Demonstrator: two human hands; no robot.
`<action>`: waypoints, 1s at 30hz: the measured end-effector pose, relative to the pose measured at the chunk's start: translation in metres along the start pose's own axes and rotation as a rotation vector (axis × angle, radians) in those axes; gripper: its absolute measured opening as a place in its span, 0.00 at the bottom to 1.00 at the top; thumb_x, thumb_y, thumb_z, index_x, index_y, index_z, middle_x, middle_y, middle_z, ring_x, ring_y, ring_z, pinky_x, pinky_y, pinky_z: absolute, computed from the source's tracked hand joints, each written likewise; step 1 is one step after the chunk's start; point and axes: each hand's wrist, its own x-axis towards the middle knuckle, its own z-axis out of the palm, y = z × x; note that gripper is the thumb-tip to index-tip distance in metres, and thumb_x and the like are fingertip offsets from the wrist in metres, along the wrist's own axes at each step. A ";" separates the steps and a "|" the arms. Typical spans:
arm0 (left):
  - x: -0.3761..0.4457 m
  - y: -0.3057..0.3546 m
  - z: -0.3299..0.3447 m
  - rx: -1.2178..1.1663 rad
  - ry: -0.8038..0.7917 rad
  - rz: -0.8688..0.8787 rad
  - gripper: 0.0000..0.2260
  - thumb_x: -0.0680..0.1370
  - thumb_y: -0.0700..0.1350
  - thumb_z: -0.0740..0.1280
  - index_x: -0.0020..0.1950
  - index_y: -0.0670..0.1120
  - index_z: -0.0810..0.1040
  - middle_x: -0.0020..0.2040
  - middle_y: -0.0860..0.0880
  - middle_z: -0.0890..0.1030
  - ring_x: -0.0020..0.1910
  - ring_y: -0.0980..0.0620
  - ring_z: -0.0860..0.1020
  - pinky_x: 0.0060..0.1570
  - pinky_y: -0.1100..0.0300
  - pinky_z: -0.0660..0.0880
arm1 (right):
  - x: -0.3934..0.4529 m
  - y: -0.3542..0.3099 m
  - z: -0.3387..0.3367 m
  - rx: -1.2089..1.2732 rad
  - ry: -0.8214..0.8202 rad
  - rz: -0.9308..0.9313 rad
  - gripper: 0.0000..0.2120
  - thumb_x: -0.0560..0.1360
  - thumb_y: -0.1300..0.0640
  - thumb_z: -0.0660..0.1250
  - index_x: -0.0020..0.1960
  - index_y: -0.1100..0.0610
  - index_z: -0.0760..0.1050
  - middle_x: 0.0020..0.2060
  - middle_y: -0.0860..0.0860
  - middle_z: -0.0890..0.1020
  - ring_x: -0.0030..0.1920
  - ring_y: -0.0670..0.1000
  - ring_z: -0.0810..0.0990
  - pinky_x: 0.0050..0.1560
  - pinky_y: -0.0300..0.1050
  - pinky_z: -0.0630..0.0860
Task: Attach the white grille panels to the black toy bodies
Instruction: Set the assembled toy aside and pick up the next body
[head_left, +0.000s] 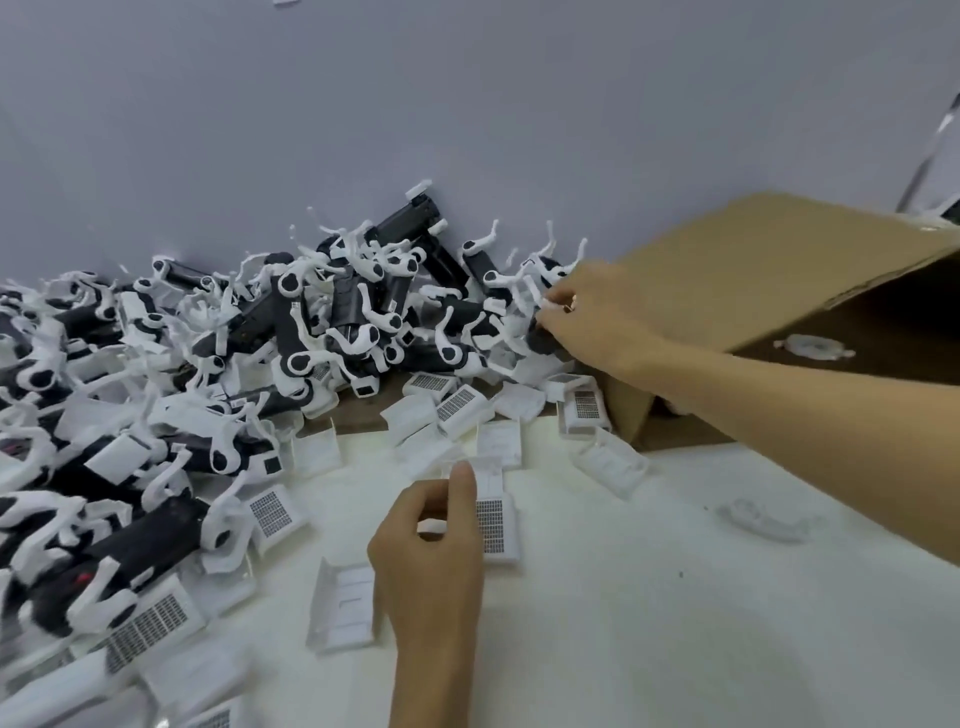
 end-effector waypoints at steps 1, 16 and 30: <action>-0.001 0.002 0.000 -0.031 0.000 0.003 0.15 0.77 0.59 0.68 0.37 0.50 0.83 0.37 0.55 0.84 0.36 0.59 0.80 0.35 0.68 0.71 | -0.012 -0.006 -0.014 0.056 0.061 -0.055 0.10 0.75 0.58 0.69 0.42 0.65 0.82 0.39 0.59 0.80 0.41 0.59 0.77 0.40 0.47 0.68; -0.036 0.024 0.027 -0.291 -0.563 -0.039 0.20 0.68 0.63 0.71 0.38 0.45 0.80 0.38 0.46 0.83 0.41 0.48 0.83 0.49 0.48 0.80 | -0.221 -0.010 -0.056 0.061 0.262 -0.538 0.06 0.73 0.68 0.72 0.44 0.60 0.85 0.51 0.54 0.85 0.45 0.54 0.82 0.37 0.46 0.80; -0.073 0.047 0.033 -0.819 -0.646 -0.814 0.20 0.71 0.57 0.72 0.45 0.40 0.83 0.37 0.45 0.82 0.34 0.50 0.82 0.40 0.60 0.81 | -0.243 -0.017 -0.063 0.397 0.308 -0.490 0.06 0.68 0.69 0.71 0.40 0.59 0.83 0.40 0.50 0.83 0.41 0.51 0.77 0.44 0.42 0.78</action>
